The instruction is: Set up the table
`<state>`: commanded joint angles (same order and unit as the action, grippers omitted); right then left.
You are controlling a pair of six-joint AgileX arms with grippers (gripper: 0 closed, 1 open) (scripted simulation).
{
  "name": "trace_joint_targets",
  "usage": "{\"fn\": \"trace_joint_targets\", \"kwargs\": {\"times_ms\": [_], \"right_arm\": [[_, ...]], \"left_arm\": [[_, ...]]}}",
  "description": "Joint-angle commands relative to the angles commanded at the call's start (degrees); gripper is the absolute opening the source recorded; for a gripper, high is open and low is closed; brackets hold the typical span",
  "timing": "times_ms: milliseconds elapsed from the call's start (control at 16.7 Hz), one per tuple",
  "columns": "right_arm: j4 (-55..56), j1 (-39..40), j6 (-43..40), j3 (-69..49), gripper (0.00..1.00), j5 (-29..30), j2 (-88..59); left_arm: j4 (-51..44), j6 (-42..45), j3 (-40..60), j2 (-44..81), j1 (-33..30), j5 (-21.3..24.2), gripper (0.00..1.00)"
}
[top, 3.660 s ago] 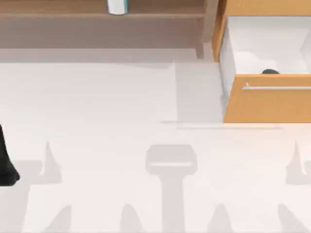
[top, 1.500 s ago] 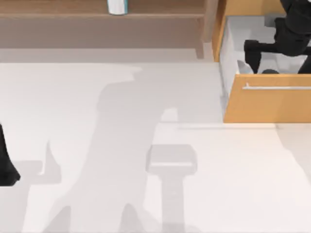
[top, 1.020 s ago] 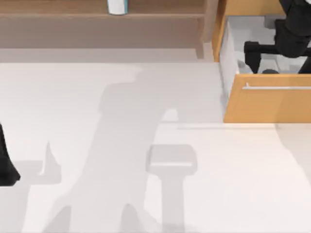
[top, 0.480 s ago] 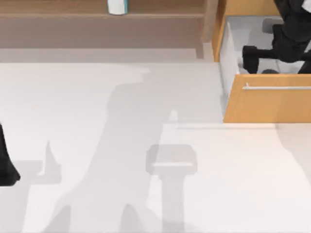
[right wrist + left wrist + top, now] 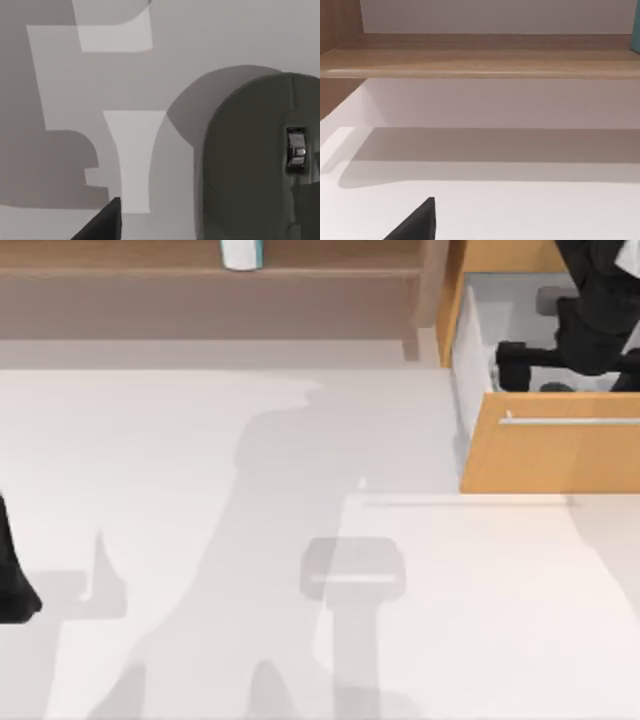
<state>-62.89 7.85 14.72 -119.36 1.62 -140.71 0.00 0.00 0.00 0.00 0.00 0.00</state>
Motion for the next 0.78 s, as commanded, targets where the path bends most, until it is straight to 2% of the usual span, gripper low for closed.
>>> {"fn": "trace_joint_targets", "kwargs": {"times_ms": [660,780], "right_arm": [[0.0,0.0,0.0,0.0,0.02,0.0,0.0],[0.0,0.0,0.0,0.0,0.0,0.0,0.0]], "left_arm": [[0.0,0.0,0.0,0.0,0.0,0.0,1.0],[0.0,0.0,0.0,0.0,0.0,0.0,1.0]]}}
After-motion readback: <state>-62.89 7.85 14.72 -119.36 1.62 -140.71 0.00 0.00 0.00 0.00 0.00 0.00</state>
